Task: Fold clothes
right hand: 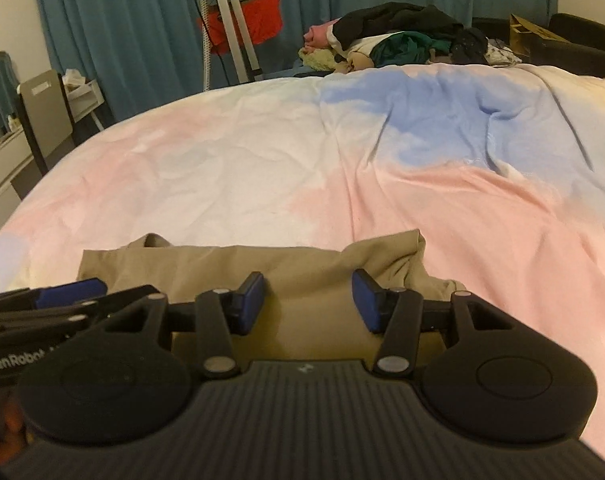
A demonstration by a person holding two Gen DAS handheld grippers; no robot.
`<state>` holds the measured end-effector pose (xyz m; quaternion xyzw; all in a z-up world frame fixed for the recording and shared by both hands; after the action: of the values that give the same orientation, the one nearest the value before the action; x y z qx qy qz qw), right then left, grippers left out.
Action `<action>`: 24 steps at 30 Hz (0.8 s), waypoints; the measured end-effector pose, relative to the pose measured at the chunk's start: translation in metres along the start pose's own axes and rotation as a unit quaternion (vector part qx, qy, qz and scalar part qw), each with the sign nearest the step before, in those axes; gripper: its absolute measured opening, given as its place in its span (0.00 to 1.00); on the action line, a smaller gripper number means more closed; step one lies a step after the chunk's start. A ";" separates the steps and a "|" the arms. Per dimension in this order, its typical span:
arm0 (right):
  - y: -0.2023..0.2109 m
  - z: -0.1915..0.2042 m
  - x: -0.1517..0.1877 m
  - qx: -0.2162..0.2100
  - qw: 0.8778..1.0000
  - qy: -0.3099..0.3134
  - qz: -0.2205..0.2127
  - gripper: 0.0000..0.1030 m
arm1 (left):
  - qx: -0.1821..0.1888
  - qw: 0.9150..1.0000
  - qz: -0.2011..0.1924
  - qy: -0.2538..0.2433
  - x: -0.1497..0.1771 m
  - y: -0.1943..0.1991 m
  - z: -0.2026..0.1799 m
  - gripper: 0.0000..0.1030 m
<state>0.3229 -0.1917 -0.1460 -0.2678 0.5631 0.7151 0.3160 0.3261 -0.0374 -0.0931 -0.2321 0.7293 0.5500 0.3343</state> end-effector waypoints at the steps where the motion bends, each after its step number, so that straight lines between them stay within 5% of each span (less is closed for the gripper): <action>1: 0.007 -0.001 -0.001 -0.004 1.000 -0.007 -0.002 0.51 | 0.001 1.000 -0.001 0.001 0.000 0.006 -0.001 0.70; 11: 0.091 -0.004 0.025 0.006 1.000 -0.019 -0.005 0.52 | -0.005 1.000 0.008 -0.012 0.040 0.068 -0.016 0.69; 19: 0.079 -0.006 0.063 0.029 0.998 0.015 0.052 0.51 | -0.025 0.998 0.020 -0.045 0.059 0.073 -0.033 0.70; 24: 0.081 -0.008 0.065 0.027 0.998 0.008 0.053 0.51 | -0.008 0.999 0.028 -0.013 0.066 0.096 -0.035 0.70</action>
<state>0.2198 -0.2035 -0.1446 -0.2345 0.5977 0.7135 0.2804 0.2060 -0.0411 -0.0745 -0.2072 0.7269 0.5677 0.3261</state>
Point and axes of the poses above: each gripper's, at about its wrist camera, not at the fingertips, and y roughly against the way its jaws point, z to its left, x to its underside, the point moved 6 cm from there along -y, roughly the way its jaws point, and after that the axes turned 2 degrees about z, right-handed, at the moved point
